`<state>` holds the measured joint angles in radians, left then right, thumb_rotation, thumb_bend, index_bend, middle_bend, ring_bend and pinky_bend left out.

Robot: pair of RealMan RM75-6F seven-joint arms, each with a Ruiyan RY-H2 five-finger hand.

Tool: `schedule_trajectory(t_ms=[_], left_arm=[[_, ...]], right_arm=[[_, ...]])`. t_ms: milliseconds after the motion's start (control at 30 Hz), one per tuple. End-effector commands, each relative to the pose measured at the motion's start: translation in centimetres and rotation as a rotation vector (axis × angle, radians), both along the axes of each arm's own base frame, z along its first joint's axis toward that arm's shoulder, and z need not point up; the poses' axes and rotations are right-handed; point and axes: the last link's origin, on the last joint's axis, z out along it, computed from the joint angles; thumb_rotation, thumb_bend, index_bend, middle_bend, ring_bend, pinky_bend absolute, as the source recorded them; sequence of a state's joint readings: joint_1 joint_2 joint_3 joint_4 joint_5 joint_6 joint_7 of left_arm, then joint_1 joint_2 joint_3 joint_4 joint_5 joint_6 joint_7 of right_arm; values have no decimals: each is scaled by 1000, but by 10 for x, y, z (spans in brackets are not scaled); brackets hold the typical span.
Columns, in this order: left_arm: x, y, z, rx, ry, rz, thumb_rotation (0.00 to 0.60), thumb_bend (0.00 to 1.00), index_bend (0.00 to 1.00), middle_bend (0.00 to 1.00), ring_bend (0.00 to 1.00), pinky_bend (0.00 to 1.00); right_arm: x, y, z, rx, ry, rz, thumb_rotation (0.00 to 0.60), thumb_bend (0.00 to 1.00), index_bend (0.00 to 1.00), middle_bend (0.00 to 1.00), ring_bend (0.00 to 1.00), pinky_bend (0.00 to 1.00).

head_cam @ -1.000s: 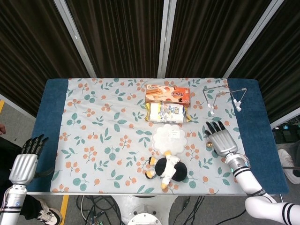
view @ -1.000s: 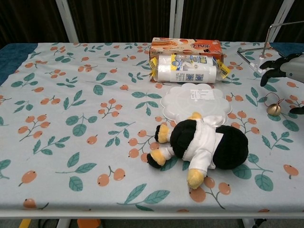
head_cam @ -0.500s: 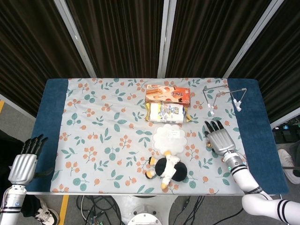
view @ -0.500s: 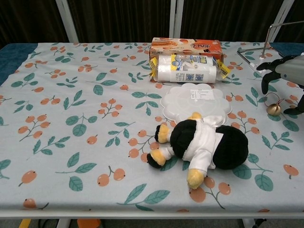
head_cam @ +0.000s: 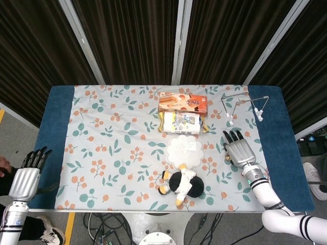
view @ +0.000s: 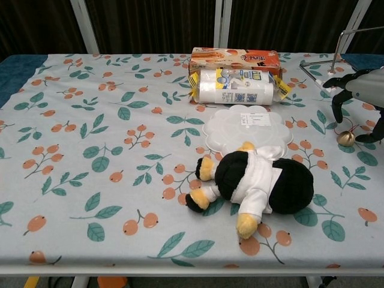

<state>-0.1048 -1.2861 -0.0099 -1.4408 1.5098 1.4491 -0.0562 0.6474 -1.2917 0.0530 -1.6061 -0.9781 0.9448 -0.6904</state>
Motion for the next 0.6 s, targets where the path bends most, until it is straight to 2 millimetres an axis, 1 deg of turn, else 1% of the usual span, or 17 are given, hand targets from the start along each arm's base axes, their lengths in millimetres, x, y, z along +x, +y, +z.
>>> schedule_trajectory(t_ms=[33,300,600], left_arm=[[0,0,0,0,0,0,600,20,86,0,0,16],[-1,-1,0,1,-2,3,600,20,86,0,0,16],[-2,-2,0,-1,-3,6,600,20,86,0,0,16]], right_arm=[[-1,0,-1,0,0,-4,600,157,458,0,0,0],[-1,-1,-3,2,0,-9,600,169,489,0,0,0],[-1,-4,-3,-3,-8,-16,600,170,490,0,0,0]])
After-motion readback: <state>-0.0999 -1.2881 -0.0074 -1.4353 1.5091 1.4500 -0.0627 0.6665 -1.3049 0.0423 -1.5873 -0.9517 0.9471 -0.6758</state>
